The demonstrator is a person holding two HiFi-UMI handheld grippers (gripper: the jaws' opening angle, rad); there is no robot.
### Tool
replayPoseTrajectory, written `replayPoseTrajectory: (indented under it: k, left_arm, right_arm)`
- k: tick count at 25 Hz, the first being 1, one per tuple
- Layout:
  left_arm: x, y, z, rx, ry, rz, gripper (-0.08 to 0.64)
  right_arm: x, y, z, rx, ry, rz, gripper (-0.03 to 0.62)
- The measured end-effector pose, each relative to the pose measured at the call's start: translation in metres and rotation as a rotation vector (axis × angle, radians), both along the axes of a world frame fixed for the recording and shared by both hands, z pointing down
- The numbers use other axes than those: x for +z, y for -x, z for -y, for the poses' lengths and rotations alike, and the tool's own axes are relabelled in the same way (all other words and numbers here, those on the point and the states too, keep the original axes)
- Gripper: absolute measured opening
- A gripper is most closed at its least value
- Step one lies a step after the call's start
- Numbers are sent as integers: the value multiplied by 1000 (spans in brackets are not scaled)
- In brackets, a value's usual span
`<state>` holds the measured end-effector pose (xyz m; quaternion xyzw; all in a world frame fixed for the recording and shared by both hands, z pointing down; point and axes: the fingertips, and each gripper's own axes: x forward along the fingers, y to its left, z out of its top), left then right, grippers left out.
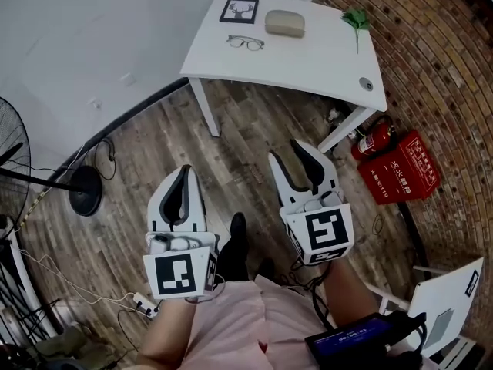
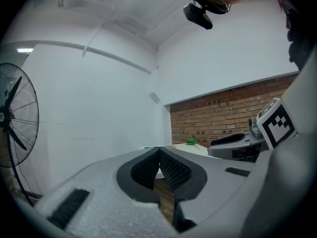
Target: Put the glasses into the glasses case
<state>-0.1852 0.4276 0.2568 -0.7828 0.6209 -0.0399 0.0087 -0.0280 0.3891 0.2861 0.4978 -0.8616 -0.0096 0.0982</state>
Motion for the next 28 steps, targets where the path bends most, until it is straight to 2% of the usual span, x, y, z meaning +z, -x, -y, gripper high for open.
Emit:
replayPoseTrajectory:
  k: [3,7,13,22,28]
  left_arm:
    - [-4,8,46,22,6,-13,5]
    - [-26,17,98,58,-51,-9,5]
    - [-37,24,148,94,-73,16,5]
    - [-2,11,198,123,33,5,5]
    - [25,-3,250,122,79,39,5]
  right_arm:
    - [-6,8,41,26,-6,-2,161]
    - [-27,12,86,65,-39,0,161]
    - [-45,17,126,94,-78,-10,160]
    - [-20,15,174,98,-21,-12,160]
    - [16,4,227,84,52,-1,160]
